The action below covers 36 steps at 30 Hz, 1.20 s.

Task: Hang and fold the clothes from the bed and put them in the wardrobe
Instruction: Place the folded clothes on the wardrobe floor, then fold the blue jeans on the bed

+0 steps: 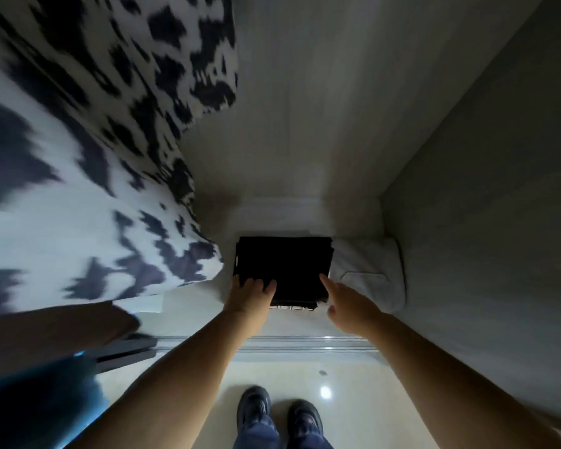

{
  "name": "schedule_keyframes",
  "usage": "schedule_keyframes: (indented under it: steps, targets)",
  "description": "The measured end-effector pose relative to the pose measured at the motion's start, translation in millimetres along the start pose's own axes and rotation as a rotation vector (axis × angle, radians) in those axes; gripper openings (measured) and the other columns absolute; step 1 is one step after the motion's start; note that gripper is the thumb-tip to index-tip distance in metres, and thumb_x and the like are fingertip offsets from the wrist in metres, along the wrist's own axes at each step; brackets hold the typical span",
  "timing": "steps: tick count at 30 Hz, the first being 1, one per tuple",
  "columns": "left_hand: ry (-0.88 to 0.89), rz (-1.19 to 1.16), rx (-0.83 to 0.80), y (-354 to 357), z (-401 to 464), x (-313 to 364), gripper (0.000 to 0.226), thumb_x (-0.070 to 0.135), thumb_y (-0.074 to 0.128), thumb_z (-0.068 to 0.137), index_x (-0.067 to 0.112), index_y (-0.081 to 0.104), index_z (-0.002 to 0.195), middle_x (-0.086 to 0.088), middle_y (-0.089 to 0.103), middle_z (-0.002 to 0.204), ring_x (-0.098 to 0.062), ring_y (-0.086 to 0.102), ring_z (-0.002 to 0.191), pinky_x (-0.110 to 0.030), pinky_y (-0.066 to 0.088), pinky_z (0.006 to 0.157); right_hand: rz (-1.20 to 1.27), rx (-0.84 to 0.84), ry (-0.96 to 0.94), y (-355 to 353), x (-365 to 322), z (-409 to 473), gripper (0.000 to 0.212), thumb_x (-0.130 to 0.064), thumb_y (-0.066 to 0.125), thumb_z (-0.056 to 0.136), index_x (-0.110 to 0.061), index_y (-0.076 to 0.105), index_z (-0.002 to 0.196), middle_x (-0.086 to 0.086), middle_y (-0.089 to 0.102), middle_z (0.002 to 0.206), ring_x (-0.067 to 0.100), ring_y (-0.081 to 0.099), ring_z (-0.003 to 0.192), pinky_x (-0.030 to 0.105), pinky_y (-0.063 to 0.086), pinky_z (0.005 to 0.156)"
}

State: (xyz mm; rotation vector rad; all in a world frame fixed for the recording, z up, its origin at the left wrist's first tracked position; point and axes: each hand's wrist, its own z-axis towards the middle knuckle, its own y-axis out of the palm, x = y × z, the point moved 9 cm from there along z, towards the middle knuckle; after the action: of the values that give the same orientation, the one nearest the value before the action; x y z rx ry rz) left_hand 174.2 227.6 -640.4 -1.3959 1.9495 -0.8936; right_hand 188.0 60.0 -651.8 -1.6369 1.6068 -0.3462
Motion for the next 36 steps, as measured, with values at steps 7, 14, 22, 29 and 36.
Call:
schedule_keyframes:
  steps: [7, 14, 22, 29, 36]
  targets:
    - [0.071, -0.211, 0.104, -171.8, -100.7, 20.7, 0.035, 0.010, 0.041, 0.092, 0.011, 0.050, 0.126, -0.015, 0.060, 0.122, -0.032, 0.058, 0.111, -0.037, 0.048, 0.086, -0.105, 0.181, 0.141, -132.4, -45.0, -130.0, 0.049, -0.046, 0.042, 0.092, -0.020, 0.050, 0.132, 0.009, 0.062, 0.125, 0.027, 0.058, 0.115, 0.033, 0.049, 0.091]
    - [0.195, -0.284, 0.284, -277.0, -160.1, 32.6, 0.028, 0.017, 0.043, 0.094, 0.012, 0.058, 0.117, -0.012, 0.059, 0.125, -0.030, 0.056, 0.114, -0.032, 0.045, 0.090, 0.092, 0.298, 0.255, -200.6, -76.5, -226.1, 0.043, -0.048, 0.045, 0.093, -0.016, 0.060, 0.119, 0.014, 0.061, 0.126, 0.030, 0.057, 0.118, 0.033, 0.046, 0.091]
    - [0.531, -0.049, 0.212, -328.4, -209.0, 195.5, 0.030, 0.027, 0.048, 0.092, 0.013, 0.061, 0.114, -0.011, 0.060, 0.121, -0.030, 0.057, 0.110, -0.033, 0.049, 0.089, 0.354, 0.210, 0.550, -190.7, -12.3, -373.9, 0.031, -0.033, 0.038, 0.091, -0.016, 0.056, 0.109, 0.006, 0.065, 0.070, 0.024, 0.066, 0.060, 0.027, 0.054, 0.056]
    - [0.859, 0.093, 0.193, -335.6, -305.8, 378.0, 0.029, 0.024, 0.046, 0.088, 0.021, 0.064, 0.111, -0.004, 0.062, 0.120, -0.028, 0.058, 0.108, -0.032, 0.046, 0.084, 0.575, 0.310, 0.845, -132.1, 86.1, -549.7, 0.029, -0.029, 0.043, 0.094, -0.008, 0.057, 0.108, 0.012, 0.064, 0.076, 0.026, 0.067, 0.059, 0.034, 0.060, 0.059]
    - [1.058, 0.219, 0.224, -324.2, -394.5, 536.5, 0.028, 0.023, 0.050, 0.087, 0.020, 0.065, 0.111, -0.005, 0.062, 0.121, -0.025, 0.058, 0.112, -0.031, 0.047, 0.087, 0.697, 0.503, 1.027, -61.6, 154.9, -708.7, 0.030, -0.026, 0.044, 0.090, -0.007, 0.064, 0.101, 0.012, 0.071, 0.086, 0.025, 0.071, 0.066, 0.037, 0.061, 0.063]
